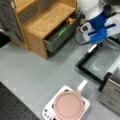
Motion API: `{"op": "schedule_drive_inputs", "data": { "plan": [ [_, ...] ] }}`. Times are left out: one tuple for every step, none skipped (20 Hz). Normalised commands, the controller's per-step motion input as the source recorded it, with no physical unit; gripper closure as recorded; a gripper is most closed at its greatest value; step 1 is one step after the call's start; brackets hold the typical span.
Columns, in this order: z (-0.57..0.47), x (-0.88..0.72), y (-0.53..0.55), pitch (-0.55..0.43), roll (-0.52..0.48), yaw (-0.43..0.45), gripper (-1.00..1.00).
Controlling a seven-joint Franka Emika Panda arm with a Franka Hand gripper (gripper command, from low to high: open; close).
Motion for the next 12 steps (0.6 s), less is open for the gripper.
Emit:
{"op": "schedule_drive_inputs", "data": {
  "plan": [
    [-0.07, 0.08, -0.01, 0.033, 0.384, 0.133, -1.00],
    [-0.08, 0.09, 0.02, 0.023, 0.365, 0.126, -1.00],
    [-0.10, 0.09, 0.06, 0.015, 0.351, 0.122, -1.00],
    [-0.12, 0.10, 0.09, 0.009, 0.345, 0.115, -1.00],
    [-0.14, 0.10, 0.12, 0.005, 0.326, 0.101, -1.00],
    [-0.15, 0.10, 0.15, 0.004, 0.298, 0.087, -1.00],
    [-0.17, 0.10, 0.18, 0.000, 0.273, 0.071, -1.00],
    [-0.18, 0.10, 0.21, -0.010, 0.254, 0.059, -1.00],
    [-0.20, 0.10, 0.23, -0.021, 0.234, 0.047, -1.00],
    [-0.22, 0.10, 0.26, -0.035, 0.214, 0.032, -1.00],
    [-0.23, 0.10, 0.27, -0.050, 0.196, 0.021, -1.00],
    [-0.24, 0.11, 0.28, -0.063, 0.179, 0.010, -1.00]
  ]
}}
